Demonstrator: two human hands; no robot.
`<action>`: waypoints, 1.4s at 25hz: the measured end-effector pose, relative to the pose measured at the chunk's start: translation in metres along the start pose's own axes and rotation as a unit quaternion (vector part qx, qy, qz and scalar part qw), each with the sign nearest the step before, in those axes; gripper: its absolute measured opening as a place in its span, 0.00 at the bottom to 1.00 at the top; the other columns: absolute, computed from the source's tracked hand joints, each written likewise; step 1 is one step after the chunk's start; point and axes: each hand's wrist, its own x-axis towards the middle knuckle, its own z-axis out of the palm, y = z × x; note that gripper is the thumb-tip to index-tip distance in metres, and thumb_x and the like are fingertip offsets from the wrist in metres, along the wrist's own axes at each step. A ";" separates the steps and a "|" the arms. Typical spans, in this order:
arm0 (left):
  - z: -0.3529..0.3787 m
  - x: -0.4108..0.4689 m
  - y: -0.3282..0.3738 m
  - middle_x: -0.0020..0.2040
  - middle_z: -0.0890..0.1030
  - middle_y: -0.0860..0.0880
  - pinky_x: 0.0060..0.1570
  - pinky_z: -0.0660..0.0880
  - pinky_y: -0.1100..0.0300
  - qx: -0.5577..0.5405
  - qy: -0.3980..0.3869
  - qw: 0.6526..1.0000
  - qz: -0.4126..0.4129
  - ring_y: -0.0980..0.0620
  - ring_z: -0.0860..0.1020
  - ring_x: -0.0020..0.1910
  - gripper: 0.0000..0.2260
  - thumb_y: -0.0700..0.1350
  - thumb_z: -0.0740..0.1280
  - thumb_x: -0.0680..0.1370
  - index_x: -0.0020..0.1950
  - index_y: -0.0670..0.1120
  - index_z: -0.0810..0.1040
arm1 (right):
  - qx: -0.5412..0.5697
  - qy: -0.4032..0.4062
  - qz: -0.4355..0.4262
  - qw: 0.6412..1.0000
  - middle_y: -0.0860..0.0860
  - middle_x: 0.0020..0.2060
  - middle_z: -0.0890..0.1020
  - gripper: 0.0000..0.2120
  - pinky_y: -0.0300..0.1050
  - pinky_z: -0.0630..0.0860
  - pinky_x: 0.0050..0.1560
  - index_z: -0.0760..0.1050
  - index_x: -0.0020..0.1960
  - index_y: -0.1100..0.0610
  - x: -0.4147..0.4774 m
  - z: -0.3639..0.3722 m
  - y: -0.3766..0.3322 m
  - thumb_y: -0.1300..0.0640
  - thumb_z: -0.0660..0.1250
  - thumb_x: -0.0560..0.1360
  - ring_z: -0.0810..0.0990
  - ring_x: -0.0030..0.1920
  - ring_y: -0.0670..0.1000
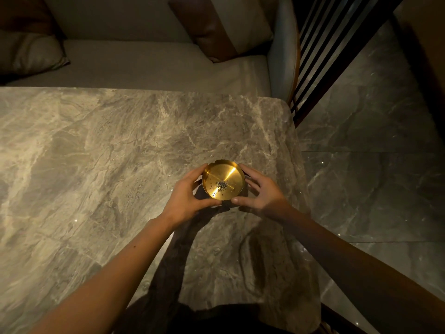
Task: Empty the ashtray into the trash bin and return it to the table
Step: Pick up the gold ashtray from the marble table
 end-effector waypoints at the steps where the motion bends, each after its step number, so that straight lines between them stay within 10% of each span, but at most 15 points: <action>1: -0.001 -0.002 0.005 0.67 0.72 0.56 0.62 0.66 0.76 -0.006 0.001 1.000 0.004 0.60 0.71 0.66 0.41 0.52 0.80 0.61 0.71 0.55 0.67 | 0.000 0.005 -0.007 1.000 0.47 0.71 0.68 0.44 0.45 0.64 0.73 0.63 0.74 0.55 -0.003 -0.001 -0.004 0.64 0.79 0.64 0.68 0.71 0.47; 9: -0.005 -0.021 0.047 0.61 0.72 0.73 0.61 0.68 0.73 -0.032 0.036 0.998 0.045 0.69 0.72 0.64 0.38 0.54 0.79 0.59 0.65 0.66 0.66 | -0.025 0.055 -0.084 0.995 0.43 0.68 0.72 0.41 0.42 0.67 0.71 0.65 0.72 0.48 -0.032 -0.011 -0.036 0.60 0.79 0.64 0.71 0.69 0.42; 22: 0.003 -0.071 0.087 0.66 0.76 0.56 0.64 0.70 0.69 -0.069 0.087 0.993 0.042 0.63 0.73 0.66 0.40 0.49 0.81 0.60 0.70 0.53 0.71 | -0.051 0.051 -0.161 0.984 0.46 0.70 0.71 0.40 0.42 0.68 0.70 0.66 0.72 0.52 -0.076 -0.017 -0.061 0.53 0.78 0.64 0.69 0.70 0.42; 35: -0.053 -0.062 0.074 0.63 0.75 0.62 0.60 0.68 0.75 -0.081 0.059 0.994 0.050 0.69 0.73 0.63 0.39 0.46 0.81 0.60 0.68 0.55 0.70 | -0.068 0.085 -0.132 0.985 0.35 0.64 0.72 0.38 0.41 0.70 0.68 0.66 0.68 0.42 -0.056 0.023 -0.091 0.60 0.79 0.64 0.71 0.68 0.41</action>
